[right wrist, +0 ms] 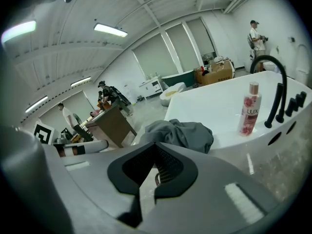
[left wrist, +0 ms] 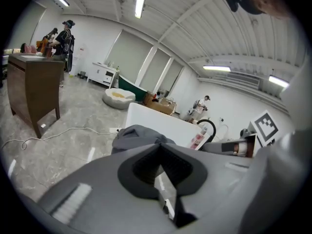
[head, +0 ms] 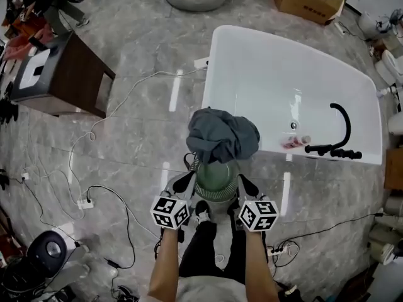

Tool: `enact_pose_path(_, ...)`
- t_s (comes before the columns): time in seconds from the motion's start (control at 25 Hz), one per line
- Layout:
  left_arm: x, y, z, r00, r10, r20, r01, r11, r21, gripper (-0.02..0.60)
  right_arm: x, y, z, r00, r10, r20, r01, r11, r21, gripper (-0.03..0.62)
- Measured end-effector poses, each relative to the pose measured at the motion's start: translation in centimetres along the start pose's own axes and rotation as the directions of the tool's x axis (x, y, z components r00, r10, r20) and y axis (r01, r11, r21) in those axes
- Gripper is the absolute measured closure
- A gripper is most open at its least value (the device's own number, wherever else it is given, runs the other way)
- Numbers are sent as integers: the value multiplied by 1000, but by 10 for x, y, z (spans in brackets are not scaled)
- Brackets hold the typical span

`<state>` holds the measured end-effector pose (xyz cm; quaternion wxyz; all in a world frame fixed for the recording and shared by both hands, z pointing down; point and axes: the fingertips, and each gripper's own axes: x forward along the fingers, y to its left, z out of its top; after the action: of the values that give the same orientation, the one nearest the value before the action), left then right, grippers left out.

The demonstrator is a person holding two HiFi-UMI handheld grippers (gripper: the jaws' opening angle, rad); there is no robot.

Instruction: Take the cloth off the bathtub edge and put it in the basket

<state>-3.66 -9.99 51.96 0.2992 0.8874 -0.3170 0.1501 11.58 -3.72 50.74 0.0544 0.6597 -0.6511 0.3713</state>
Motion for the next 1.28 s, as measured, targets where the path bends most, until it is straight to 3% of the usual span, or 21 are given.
enact_pose_path(0.2, 18, 8, 3, 997, 77, 20, -78, 997, 29, 525, 32, -15, -4, 990, 60, -126, -74, 991, -107, 592)
enact_pose_path(0.36, 49, 29, 9, 988, 149, 33, -151, 986, 77, 524, 66, -34, 16, 983, 115, -143, -145, 963, -228, 588)
enact_pose_path(0.6, 98, 37, 0, 984, 179, 3, -177, 969, 170, 397, 98, -80, 10, 960, 197, -197, -258, 895, -363, 514)
enact_pose_path(0.68, 114, 35, -1, 987, 158, -10, -152, 962, 226, 324, 114, -98, 14, 956, 219, -197, -281, 881, -380, 441)
enact_pose_path(0.76, 129, 31, -4, 991, 131, -27, -119, 953, 279, 218, 131, -114, 14, 953, 221, -206, -289, 867, -406, 313)
enact_pose_path(0.84, 142, 29, -10, 992, 111, -61, -84, 938, 336, 145, 146, -121, 4, 938, 226, -264, -326, 836, -441, 95)
enact_pose_path(0.88, 146, 31, -13, 991, 109, -78, -75, 931, 357, 114, 153, -122, -4, 924, 227, -309, -355, 810, -467, 27)
enact_pose_path(1.04, 163, 55, -28, 981, 135, -140, -72, 920, 386, 10, 172, -122, -31, 871, 211, -445, -453, 695, -558, 20)
enact_pose_path(1.2, 188, 70, -48, 964, 120, -239, -6, 901, 433, -51, 193, -123, -49, 832, 198, -519, -507, 654, -562, 20)
enact_pose_path(1.28, 198, 72, -64, 940, 108, -323, 58, 884, 464, -60, 203, -121, -59, 811, 183, -555, -527, 639, -560, 20)
